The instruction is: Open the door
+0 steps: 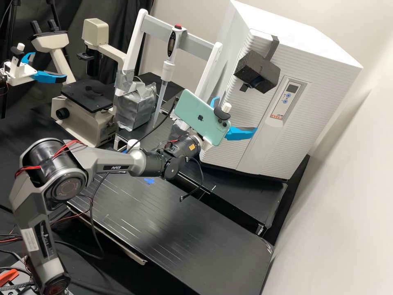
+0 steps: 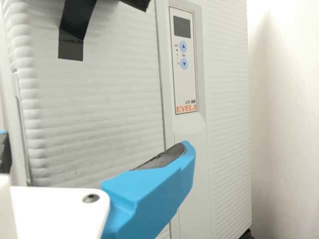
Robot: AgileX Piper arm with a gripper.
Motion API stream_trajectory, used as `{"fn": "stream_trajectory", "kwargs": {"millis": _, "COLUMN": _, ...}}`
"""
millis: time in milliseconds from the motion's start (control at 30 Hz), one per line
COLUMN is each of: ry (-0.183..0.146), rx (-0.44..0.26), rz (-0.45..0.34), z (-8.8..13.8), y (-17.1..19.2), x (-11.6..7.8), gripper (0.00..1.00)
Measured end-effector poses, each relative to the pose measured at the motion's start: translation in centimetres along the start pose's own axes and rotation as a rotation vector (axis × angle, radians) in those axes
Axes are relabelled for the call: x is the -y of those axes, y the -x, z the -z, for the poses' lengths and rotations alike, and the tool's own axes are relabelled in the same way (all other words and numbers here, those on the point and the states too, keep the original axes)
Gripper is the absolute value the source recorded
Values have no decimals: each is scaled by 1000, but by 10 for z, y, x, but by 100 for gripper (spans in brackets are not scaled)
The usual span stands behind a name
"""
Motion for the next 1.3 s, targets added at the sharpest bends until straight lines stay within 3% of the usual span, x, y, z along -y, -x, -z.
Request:
{"fn": "stream_trajectory", "kwargs": {"millis": 67, "ry": 0, "rx": -1, "rz": -1, "z": 0, "y": 0, "x": 0, "gripper": 100}}
{"fn": "stream_trajectory", "kwargs": {"millis": 100, "ry": 0, "rx": -1, "rz": -1, "z": 0, "y": 0, "x": 0, "gripper": 0}}
{"fn": "stream_trajectory", "kwargs": {"millis": 833, "ry": -1, "rx": 1, "rz": 0, "z": -2, "y": -5, "x": 0, "gripper": 0}}
{"fn": "stream_trajectory", "kwargs": {"millis": 1300, "ry": 29, "rx": -24, "rz": 22, "z": 0, "y": -5, "x": 1, "gripper": 0}}
